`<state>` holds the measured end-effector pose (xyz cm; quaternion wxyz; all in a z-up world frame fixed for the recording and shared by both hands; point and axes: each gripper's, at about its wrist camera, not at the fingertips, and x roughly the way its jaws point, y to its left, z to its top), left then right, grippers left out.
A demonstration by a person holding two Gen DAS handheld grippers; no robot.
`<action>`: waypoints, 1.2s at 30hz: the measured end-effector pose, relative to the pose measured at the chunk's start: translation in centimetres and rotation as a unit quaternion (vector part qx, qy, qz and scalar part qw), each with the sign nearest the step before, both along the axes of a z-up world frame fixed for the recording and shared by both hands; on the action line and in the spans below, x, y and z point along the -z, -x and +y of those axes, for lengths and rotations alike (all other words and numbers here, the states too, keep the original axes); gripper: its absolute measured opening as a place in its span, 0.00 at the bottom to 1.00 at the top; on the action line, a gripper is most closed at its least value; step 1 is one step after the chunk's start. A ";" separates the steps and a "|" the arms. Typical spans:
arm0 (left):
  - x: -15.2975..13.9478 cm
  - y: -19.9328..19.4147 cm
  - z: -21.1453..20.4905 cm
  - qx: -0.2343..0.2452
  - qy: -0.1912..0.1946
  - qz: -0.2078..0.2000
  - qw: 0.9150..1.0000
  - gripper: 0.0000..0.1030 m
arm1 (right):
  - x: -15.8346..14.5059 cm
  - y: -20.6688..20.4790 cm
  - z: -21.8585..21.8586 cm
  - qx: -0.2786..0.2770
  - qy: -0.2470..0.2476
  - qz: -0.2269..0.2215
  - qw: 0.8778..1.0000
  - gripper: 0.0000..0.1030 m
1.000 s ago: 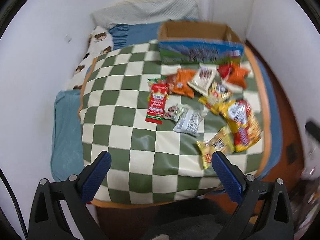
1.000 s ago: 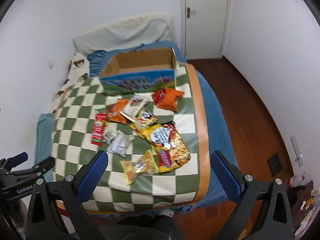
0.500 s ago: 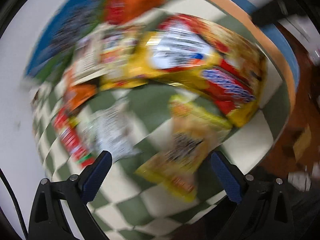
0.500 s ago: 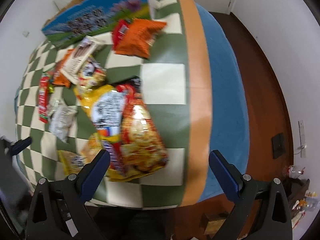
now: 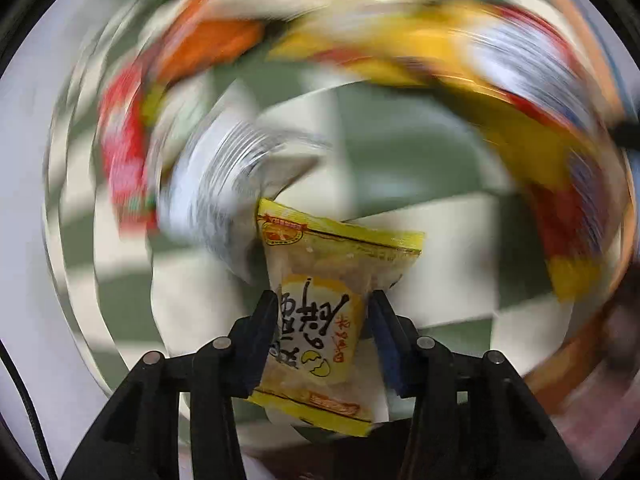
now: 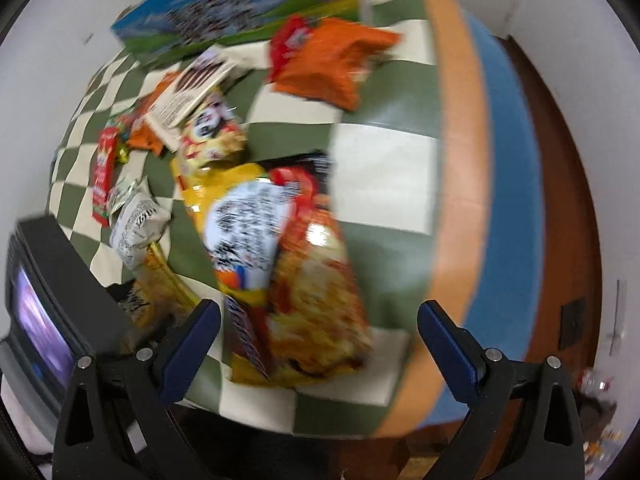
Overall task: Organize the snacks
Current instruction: 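Grasp the yellow bread bag with the left tool while the right tool grasps the Cheese Buldak noodle bag, then carry both bags into the cardboard box and open both tools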
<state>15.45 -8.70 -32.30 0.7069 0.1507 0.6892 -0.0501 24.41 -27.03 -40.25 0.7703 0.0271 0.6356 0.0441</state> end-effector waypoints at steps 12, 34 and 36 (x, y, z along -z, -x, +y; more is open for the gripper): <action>2.8 -4.0 6.6 -0.093 0.067 0.064 0.991 0.55 | 5.4 1.0 2.4 0.030 -0.019 0.120 0.992 0.86; -1.9 -4.6 5.1 -0.026 0.136 -0.009 0.990 0.41 | 0.8 3.6 4.5 0.169 -0.003 0.075 0.983 0.85; -4.0 -5.6 5.3 -0.027 0.152 -0.024 0.988 0.41 | -1.2 3.8 3.7 0.176 -0.023 0.060 0.982 0.85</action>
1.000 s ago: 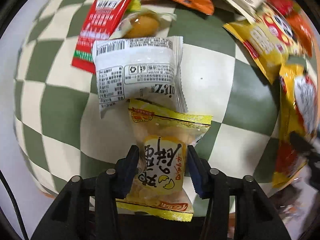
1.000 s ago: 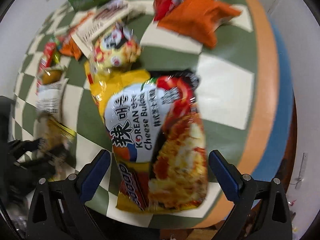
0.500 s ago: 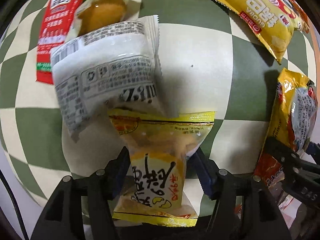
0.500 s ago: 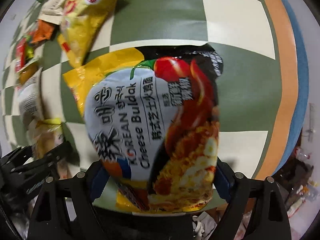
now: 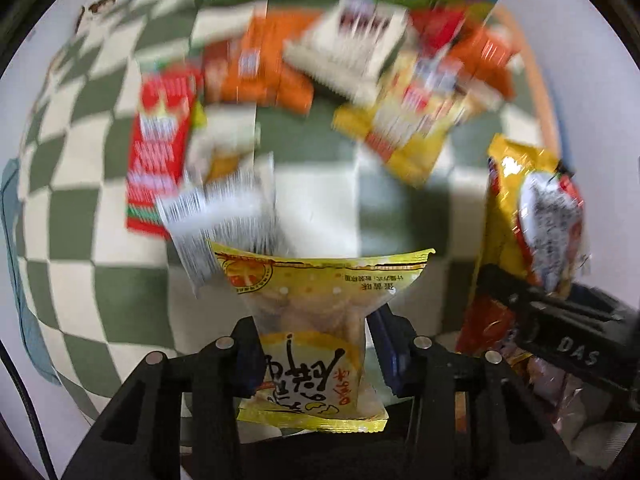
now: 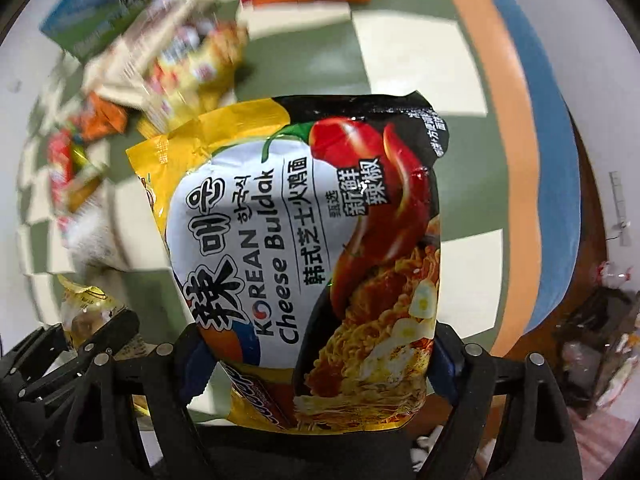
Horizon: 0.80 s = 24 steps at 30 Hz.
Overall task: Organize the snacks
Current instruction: 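Carry both bags into the cardboard box and open both tools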
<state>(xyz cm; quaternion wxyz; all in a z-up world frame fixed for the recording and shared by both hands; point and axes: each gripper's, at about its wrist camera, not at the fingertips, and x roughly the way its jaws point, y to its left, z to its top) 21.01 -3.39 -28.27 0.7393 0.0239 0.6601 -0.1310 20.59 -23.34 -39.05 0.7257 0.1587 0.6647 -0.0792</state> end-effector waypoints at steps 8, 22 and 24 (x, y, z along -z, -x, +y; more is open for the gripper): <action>-13.6 -10.2 -2.2 -0.030 0.071 -0.104 0.992 0.41 | -12.5 -6.4 -3.2 -0.005 -0.056 -0.086 0.995 0.85; -12.5 -37.5 -7.4 -0.047 0.022 -0.060 0.997 0.41 | -20.3 -30.2 -5.9 -0.022 -0.048 -0.108 0.993 0.85; -9.5 -40.1 -7.5 -0.054 0.017 -0.018 0.998 0.41 | -19.3 -32.2 -6.1 -0.024 -0.043 -0.083 0.995 0.85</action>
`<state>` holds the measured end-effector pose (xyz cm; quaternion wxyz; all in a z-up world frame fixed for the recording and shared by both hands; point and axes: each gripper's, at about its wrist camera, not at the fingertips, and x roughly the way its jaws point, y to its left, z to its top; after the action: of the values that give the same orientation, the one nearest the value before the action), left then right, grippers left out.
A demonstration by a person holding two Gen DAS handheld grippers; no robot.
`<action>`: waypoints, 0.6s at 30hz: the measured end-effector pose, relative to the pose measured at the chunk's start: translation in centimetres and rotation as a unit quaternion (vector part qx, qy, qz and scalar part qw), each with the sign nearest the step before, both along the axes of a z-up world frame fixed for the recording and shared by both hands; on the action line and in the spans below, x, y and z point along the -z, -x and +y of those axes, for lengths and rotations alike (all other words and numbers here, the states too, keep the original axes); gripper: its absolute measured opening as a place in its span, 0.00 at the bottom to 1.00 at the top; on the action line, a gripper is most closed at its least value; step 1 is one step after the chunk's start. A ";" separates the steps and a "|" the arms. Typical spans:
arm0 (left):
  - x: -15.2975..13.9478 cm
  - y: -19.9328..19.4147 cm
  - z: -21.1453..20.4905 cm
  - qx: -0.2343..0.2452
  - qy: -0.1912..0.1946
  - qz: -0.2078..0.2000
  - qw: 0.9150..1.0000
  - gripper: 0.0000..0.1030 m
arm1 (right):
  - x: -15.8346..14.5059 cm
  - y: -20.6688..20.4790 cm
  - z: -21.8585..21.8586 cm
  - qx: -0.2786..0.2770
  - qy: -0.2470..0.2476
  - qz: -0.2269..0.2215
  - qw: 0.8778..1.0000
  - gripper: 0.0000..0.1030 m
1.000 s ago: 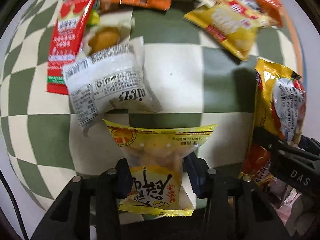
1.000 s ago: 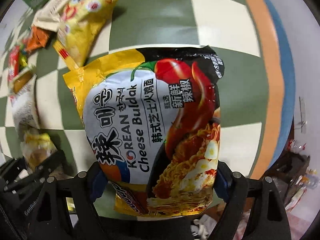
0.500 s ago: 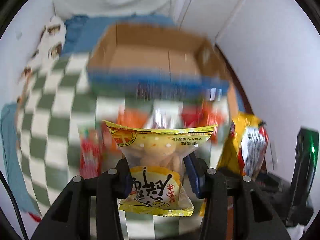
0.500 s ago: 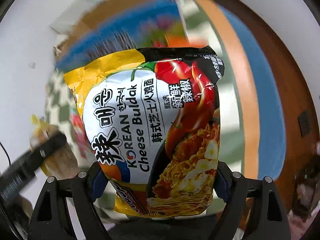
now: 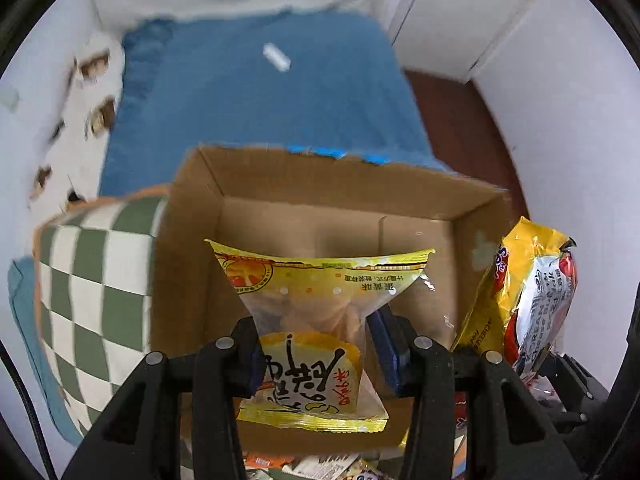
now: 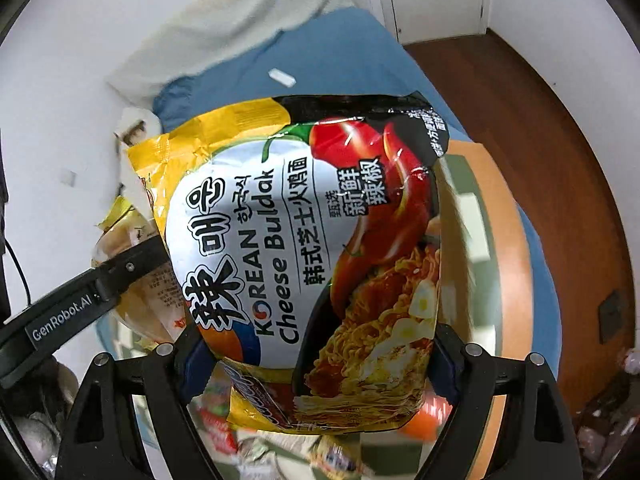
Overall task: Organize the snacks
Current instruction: 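Carry both bags into the cardboard box and open both tools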
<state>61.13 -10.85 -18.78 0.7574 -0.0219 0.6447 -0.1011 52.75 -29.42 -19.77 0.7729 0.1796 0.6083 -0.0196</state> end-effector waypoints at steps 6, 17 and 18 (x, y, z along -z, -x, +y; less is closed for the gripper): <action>6.4 -4.0 -0.1 -0.006 -0.021 0.061 0.998 0.42 | 4.7 -5.2 1.1 -0.011 -0.001 0.082 0.997 0.85; 7.6 -4.5 -0.2 0.005 -0.050 0.036 0.998 0.93 | 6.7 -5.6 0.5 -0.060 0.013 0.105 0.993 0.94; 7.5 -4.4 -0.1 0.005 -0.052 0.033 0.998 0.93 | 7.1 -5.6 -0.3 -0.063 0.016 0.105 0.992 0.94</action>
<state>65.50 -10.95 -26.28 0.7355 0.0174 0.6736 -0.0700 58.35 -29.74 -26.85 0.7074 0.1257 0.6955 0.0004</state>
